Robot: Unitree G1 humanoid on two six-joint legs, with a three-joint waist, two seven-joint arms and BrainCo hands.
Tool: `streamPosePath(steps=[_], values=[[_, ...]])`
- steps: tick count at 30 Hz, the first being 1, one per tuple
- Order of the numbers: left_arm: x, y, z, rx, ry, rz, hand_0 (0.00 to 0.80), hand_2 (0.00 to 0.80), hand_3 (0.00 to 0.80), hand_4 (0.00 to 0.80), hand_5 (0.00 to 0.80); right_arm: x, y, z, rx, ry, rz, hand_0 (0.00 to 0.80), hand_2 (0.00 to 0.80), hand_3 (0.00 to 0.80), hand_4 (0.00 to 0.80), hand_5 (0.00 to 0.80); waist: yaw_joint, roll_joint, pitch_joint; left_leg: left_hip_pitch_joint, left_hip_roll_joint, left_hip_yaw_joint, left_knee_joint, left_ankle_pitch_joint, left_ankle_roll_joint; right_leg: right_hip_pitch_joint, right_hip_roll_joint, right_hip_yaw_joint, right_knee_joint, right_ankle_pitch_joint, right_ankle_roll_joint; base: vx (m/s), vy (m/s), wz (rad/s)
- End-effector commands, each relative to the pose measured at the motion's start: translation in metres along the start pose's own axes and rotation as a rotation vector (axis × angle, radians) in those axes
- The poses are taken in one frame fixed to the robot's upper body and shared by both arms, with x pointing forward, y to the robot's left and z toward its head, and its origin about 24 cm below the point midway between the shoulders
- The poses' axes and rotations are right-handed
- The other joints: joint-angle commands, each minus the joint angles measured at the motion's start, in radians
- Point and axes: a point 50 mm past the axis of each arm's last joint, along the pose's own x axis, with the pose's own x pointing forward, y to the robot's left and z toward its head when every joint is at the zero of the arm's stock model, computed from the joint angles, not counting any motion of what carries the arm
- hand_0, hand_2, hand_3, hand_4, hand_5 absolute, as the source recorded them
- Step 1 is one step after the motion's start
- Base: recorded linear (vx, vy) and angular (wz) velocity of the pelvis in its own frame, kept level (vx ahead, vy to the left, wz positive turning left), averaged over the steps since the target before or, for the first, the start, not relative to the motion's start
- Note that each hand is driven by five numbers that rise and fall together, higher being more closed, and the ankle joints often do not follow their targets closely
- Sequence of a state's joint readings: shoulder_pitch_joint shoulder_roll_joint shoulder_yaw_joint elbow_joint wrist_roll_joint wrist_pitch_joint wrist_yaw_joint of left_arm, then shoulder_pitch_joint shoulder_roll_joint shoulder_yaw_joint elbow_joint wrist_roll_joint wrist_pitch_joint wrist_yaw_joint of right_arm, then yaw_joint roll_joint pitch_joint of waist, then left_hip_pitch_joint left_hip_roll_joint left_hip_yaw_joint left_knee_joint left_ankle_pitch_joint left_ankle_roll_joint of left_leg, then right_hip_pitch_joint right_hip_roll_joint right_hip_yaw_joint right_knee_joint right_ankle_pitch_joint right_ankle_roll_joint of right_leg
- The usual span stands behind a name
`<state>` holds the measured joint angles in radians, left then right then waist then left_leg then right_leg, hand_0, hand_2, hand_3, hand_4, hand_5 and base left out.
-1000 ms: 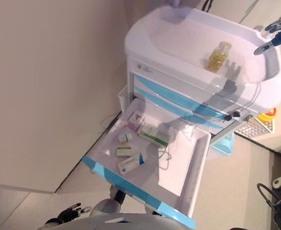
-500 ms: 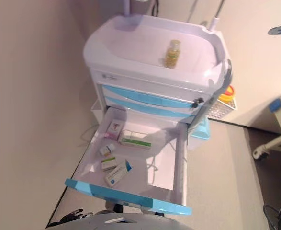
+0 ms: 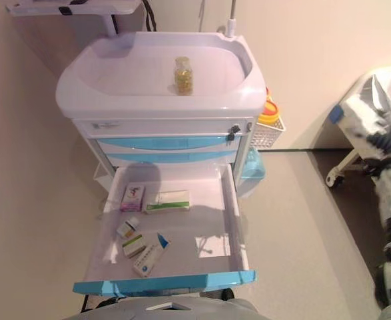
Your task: Open the drawer and pick up the medicine
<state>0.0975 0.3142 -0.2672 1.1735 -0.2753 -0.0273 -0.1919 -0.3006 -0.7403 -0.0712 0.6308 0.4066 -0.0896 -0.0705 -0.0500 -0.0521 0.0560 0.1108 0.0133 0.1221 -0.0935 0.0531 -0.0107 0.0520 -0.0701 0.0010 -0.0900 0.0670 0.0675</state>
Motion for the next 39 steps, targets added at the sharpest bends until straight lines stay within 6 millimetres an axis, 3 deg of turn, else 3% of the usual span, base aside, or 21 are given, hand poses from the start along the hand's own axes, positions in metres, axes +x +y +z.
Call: streamPosePath(steps=[1,4,12,19,25,30,39], values=[[0.003,-0.001,0.011,0.054,-0.039,-0.002,0.0,0.0,0.0,0.0,0.0,-0.007,0.014,0.01,-0.004,-0.139,0.008,0.0,0.0,0.0,0.0,0.0,0.01,-0.002,0.018,-0.005,-0.039,-0.007,0.041,-0.102,0.035,-0.026,-0.012,-0.021,0.083,-0.008,0.022,0.013,-0.027,-0.05],[0.002,-0.003,0.009,0.056,-0.041,-0.002,0.0,0.0,0.0,0.0,0.0,-0.03,0.03,-0.031,-0.02,-0.054,0.04,0.0,0.0,0.0,0.0,0.0,-0.001,0.008,0.025,-0.008,-0.041,-0.006,0.046,-0.102,0.039,-0.033,-0.013,-0.021,0.093,-0.011,0.021,0.022,-0.025,-0.08],[0.002,-0.008,0.012,0.101,-0.082,-0.017,0.0,0.0,0.0,0.0,0.0,-0.084,0.084,-0.101,-0.106,0.114,0.17,0.0,0.0,0.0,0.0,0.0,-0.015,0.035,0.062,-0.031,-0.045,-0.018,0.068,-0.099,0.047,-0.055,-0.017,-0.031,0.134,-0.03,0.017,0.013,-0.017,-0.04],[0.003,-0.012,0.038,0.172,-0.199,-0.035,0.0,0.0,0.0,0.0,0.0,-0.123,0.093,-0.156,-0.148,0.321,0.248,0.0,0.0,0.0,0.0,0.0,-0.013,0.072,0.125,-0.09,-0.051,-0.039,0.103,-0.084,0.05,-0.1,-0.014,-0.038,0.166,-0.036,0.008,-0.035,0.013,0.0],[-0.001,-0.008,0.094,0.219,-0.404,0.0,0.0,0.0,0.0,0.0,0.0,-0.132,0.096,-0.17,-0.162,0.385,0.281,0.0,0.0,0.0,0.0,0.0,-0.013,0.091,0.215,-0.162,-0.051,-0.052,0.128,-0.059,0.048,-0.16,-0.007,-0.04,0.203,-0.04,-0.005,-0.135,0.01,-0.02],[-0.015,-0.007,0.143,0.324,-0.568,0.034,0.0,0.0,0.0,0.0,0.0,-0.125,0.096,-0.165,-0.186,0.364,0.307,0.0,0.0,0.0,0.0,0.0,-0.007,0.101,0.276,-0.225,-0.054,-0.061,0.167,-0.045,0.044,-0.212,-0.005,-0.049,0.246,-0.049,-0.017,-0.102,0.002,0.01],[-0.062,0.007,0.22,0.417,-0.849,0.129,0.0,0.0,0.0,0.0,0.0,-0.119,0.1,-0.158,-0.185,0.333,0.361,0.0,0.0,0.0,0.0,0.0,-0.001,0.115,0.359,-0.33,-0.055,-0.064,0.232,-0.031,0.043,-0.322,-0.002,-0.058,0.332,-0.063,-0.036,-0.058,0.008,0.05]])
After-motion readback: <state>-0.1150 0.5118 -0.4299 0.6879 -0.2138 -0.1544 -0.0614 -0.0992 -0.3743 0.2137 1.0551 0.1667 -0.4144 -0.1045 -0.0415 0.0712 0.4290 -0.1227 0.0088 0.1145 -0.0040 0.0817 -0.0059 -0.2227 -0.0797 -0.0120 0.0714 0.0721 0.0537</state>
